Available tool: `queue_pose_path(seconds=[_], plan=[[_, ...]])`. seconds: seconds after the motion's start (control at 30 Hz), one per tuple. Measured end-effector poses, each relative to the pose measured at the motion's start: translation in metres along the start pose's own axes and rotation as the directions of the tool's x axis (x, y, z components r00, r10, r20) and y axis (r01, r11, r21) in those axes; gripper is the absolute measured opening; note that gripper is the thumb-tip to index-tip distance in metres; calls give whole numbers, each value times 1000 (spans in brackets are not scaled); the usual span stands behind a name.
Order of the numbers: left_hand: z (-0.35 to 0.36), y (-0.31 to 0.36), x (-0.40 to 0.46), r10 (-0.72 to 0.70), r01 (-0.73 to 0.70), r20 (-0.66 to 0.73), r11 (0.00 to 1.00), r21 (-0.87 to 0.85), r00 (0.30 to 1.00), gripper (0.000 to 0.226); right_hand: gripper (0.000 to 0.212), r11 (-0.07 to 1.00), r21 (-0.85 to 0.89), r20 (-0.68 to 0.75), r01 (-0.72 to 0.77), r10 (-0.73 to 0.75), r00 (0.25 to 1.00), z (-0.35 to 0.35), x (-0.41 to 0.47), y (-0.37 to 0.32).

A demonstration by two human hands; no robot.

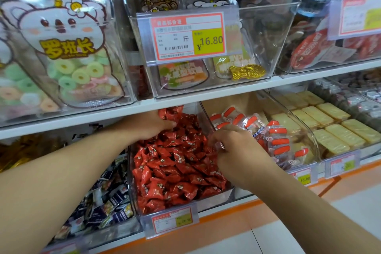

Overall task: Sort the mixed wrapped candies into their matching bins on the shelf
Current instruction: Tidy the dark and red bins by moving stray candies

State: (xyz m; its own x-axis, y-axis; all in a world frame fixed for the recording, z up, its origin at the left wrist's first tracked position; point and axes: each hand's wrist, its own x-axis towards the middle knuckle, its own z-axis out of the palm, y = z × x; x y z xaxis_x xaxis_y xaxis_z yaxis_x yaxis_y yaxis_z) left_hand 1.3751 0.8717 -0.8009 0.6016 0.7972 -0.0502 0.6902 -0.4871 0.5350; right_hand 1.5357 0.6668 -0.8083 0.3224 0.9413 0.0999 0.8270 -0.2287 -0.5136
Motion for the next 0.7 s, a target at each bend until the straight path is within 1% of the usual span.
queue_pose_path(seconds=[0.03, 0.13, 0.17, 0.23, 0.37, 0.43, 0.5, 0.57, 0.63, 0.7], plan=[[-1, 0, 0, 1, -2, 14, 1000, 9, 1000, 64, 35, 1000, 0, 1, 0, 0, 1000, 0, 0, 0], [-1, 5, -2, 23, -20, 101, 999, -32, 995, 41, 36, 1000, 0, 0, 3, -3, 1000, 0, 0, 0], [-1, 6, -2, 44, -38, 134, 998, -47, 990, 42, 37, 1000, 0, -2, 4, -4, 1000, 0, 0, 0], [-1, 11, -3, 76, -65, 168, 995, -71, 983, 51, 37, 1000, 0, -4, 3, -3, 1000, 0, 0, 0], [3, 12, -1, 86, -72, 147, 993, -95, 985, 62, 38, 1000, -1, -1, -1, 1, 1000, -1, -1, 0], [5, 13, 1, 100, -95, 152, 995, -40, 983, 69, 39, 1000, 0, 6, -6, 6, 1000, -2, -1, -1], [9, 16, 1, 110, -129, 182, 987, 98, 977, 72, 39, 1000, 1, 3, -3, 3, 1000, -2, -2, -1], [15, 20, -1, 82, -142, 242, 960, 243, 967, 78, 38, 1000, -2, -1, 3, -3, 1000, -2, -2, -2], [20, 21, 0, 35, -118, 276, 950, 289, 960, 87, 38, 1000, -4, 4, 0, 0, 1000, -2, -2, -2], [23, 20, 2, 9, -87, 289, 962, 258, 957, 82, 39, 1000, -4, 6, 0, 0, 1000, -3, -2, -2]])
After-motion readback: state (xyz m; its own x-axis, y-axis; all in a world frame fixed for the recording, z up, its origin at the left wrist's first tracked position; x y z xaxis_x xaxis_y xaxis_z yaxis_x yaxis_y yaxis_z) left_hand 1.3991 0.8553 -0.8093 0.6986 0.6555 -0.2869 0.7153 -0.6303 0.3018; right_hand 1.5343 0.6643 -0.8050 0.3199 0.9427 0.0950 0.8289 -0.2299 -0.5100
